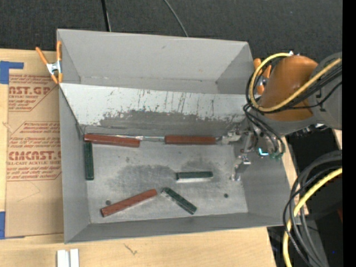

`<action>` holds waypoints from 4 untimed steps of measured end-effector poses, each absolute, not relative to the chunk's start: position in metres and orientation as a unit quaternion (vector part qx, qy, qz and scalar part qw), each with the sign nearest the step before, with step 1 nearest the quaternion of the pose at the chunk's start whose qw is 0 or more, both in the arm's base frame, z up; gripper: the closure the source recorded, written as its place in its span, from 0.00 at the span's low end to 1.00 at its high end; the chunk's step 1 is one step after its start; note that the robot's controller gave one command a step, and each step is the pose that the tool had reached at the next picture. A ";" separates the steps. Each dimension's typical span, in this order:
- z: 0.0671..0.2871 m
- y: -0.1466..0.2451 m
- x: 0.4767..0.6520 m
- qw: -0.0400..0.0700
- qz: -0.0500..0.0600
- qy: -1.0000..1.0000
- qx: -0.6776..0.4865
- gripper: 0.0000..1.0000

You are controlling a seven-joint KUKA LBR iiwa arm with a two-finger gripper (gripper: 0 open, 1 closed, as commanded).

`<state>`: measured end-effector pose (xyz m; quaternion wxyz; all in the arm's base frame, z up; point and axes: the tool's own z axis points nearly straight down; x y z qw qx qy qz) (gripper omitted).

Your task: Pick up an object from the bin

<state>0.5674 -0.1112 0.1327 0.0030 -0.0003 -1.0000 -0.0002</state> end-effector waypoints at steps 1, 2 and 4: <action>0.137 -0.111 0.569 -0.001 0.000 -1.000 0.000 0.00; 0.128 -0.058 0.555 0.000 0.000 -0.999 -0.046 0.00; 0.120 -0.037 0.573 -0.001 0.000 -0.995 -0.100 0.00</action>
Offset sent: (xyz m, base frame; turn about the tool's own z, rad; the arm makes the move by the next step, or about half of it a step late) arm -0.0145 0.0619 -0.0055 0.1031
